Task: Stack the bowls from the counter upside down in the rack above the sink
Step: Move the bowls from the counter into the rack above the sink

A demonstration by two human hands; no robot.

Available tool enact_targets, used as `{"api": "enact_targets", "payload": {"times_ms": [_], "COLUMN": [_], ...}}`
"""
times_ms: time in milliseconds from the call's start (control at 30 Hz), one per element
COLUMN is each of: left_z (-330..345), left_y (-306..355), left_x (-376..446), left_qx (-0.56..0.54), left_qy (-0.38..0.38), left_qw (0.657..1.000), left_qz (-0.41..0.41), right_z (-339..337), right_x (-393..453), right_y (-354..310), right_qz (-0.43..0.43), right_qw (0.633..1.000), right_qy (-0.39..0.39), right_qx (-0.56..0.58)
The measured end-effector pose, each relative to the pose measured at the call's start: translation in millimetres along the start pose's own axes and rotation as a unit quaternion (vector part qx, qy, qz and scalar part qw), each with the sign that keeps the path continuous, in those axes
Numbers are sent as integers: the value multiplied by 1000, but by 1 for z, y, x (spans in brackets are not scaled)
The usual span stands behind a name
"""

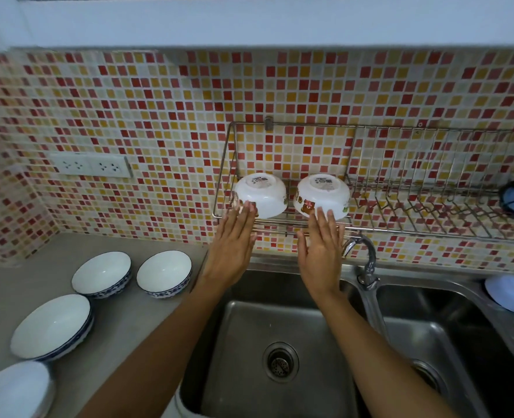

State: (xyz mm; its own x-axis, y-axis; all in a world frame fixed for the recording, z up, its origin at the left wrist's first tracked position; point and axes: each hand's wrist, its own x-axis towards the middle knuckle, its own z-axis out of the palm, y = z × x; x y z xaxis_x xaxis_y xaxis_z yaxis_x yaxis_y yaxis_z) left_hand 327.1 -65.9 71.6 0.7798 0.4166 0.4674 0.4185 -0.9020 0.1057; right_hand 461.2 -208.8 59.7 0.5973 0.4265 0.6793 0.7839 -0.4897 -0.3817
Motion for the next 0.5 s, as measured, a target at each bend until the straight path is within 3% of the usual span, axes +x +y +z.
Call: {"api": "enact_targets", "payload": {"times_ms": [100,200,367,500], "left_z": [1,0,-19,-56], "left_y": [-12,-37,-115,-173], "left_x": [-36,-87,-190,-256], "left_qx": [-15,-32,-22,-30], "left_qy": [-17,-41,-59,-30], "left_qw": [999,992,966,931], "left_qz": [-25,-111,-249,-362], "right_z": [6,18,60,91], "right_x": [-21,-58,-126,-161], "right_y": [-24,-61,-144,-229], "right_qz": [51,83,58,30], "right_qw": [995,979,925,860], "right_qy": [-11,-68,-261,-436], "right_qx": [80,174,270,265]}}
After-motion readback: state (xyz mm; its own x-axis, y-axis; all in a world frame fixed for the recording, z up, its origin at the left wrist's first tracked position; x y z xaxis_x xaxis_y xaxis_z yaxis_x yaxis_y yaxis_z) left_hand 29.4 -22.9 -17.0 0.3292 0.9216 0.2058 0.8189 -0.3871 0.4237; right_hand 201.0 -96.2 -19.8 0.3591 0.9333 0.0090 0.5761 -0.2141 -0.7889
